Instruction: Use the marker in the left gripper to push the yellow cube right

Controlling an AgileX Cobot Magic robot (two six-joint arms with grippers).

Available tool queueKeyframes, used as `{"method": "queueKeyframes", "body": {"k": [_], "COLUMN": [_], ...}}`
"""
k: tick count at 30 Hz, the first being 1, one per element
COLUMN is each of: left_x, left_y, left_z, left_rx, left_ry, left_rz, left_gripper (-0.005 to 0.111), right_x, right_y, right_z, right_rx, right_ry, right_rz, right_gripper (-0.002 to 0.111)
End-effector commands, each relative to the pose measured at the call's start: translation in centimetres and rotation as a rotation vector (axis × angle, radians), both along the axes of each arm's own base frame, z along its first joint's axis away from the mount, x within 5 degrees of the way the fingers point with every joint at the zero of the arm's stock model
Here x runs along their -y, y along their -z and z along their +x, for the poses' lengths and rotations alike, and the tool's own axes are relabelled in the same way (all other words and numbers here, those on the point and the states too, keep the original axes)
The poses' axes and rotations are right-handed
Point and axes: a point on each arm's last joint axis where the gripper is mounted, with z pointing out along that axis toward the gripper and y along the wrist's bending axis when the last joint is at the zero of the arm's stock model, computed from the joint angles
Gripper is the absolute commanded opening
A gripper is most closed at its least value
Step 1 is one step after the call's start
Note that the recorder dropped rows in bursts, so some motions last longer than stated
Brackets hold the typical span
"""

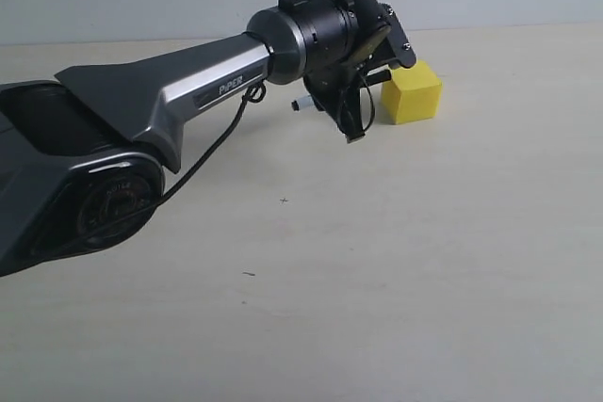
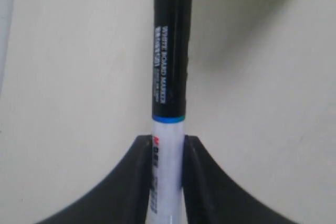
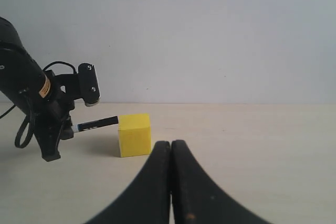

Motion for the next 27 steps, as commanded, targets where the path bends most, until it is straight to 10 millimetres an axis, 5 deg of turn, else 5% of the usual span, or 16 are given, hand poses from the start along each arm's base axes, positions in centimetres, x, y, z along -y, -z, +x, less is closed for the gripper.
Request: {"method": "queueKeyframes", "body": {"k": [1,27], "left_x": [0.3,-0.1], "left_y": [0.2,-1.2], "left_z": [0.1,0.2], "left_rx": [0.043,0.068], "left_ry": [-0.011,-0.028], "left_rz": [-0.007,0.001], "left_gripper": [0.000,0.000], "right_x": [0.0,0.0], "right_y": [0.1,0.1], "right_z": [0.0,0.0], "right_rx": [0.007,0.007], "right_ry": [-0.001,-0.001], "right_rz": [-0.004,-0.004], "right_gripper": [0.000,0.000]}}
